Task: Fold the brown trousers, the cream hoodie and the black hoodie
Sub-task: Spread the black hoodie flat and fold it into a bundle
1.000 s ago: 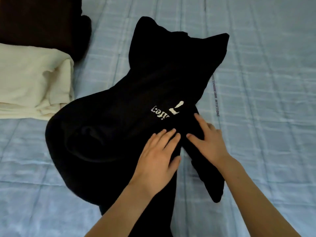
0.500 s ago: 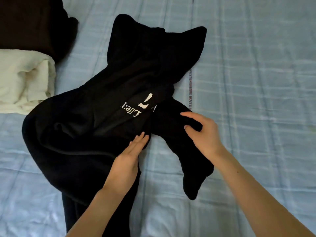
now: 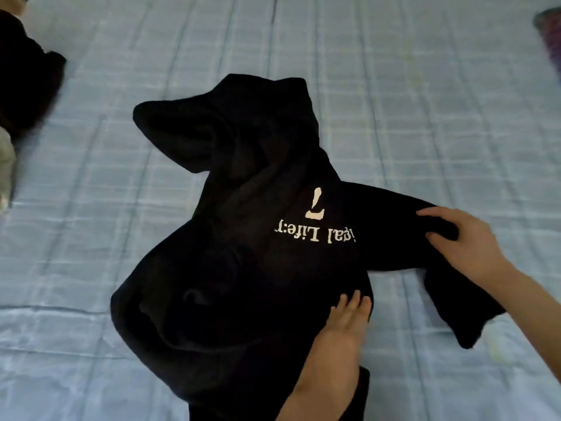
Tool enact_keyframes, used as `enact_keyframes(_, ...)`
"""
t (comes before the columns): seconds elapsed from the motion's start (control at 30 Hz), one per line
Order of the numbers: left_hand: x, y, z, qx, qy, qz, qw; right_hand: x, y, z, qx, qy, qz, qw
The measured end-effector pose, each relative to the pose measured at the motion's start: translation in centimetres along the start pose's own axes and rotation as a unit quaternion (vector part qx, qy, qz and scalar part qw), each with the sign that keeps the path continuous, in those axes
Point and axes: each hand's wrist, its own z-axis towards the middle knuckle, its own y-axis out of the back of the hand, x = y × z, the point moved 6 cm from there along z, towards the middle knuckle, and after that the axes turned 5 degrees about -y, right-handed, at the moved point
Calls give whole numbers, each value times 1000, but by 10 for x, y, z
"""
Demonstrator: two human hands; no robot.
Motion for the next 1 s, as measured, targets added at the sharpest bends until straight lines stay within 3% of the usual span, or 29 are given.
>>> enact_keyframes(0.07,-3,-8,2,46,22,36,998,2,-26,0,36,-4,-37,999)
enact_keyframes(0.1,-6,4,7,18,18,29,999,8,-34,0,24,10,-60,998)
enact_keyframes(0.2,-8,83,10,-170,-40,68,982,51,-51,-3,-62,124,-103,985)
enact_keyframes(0.27,4,148,13,-318,-53,151,934,82,-67,-3,-71,174,-78,979)
enact_keyframes(0.3,14,178,24,-355,-25,180,917,96,-75,0,-56,172,-36,983)
enact_keyframes(0.33,25,202,38,-362,16,202,910,108,-83,4,-36,159,18,986)
enact_keyframes(0.43,62,219,78,-267,129,116,948,140,-99,15,-14,134,135,982)
enact_keyframes(0.53,82,225,76,-286,88,46,953,161,-114,21,-9,124,108,986)
enact_keyframes(0.63,98,255,43,-393,62,-32,917,189,-129,19,-68,181,-128,973)
enact_keyframes(0.8,150,313,-51,-533,109,-68,836,272,-186,-3,9,246,-118,962)
enact_keyframes(0.87,183,334,-96,-573,166,-51,801,310,-213,-20,49,311,-156,936)
enact_keyframes(0.93,229,350,-132,-562,273,-44,779,342,-229,-41,88,386,-149,906)
enact_keyframes(1.0,269,355,-149,-476,371,-37,797,353,-224,-55,69,414,-78,904)
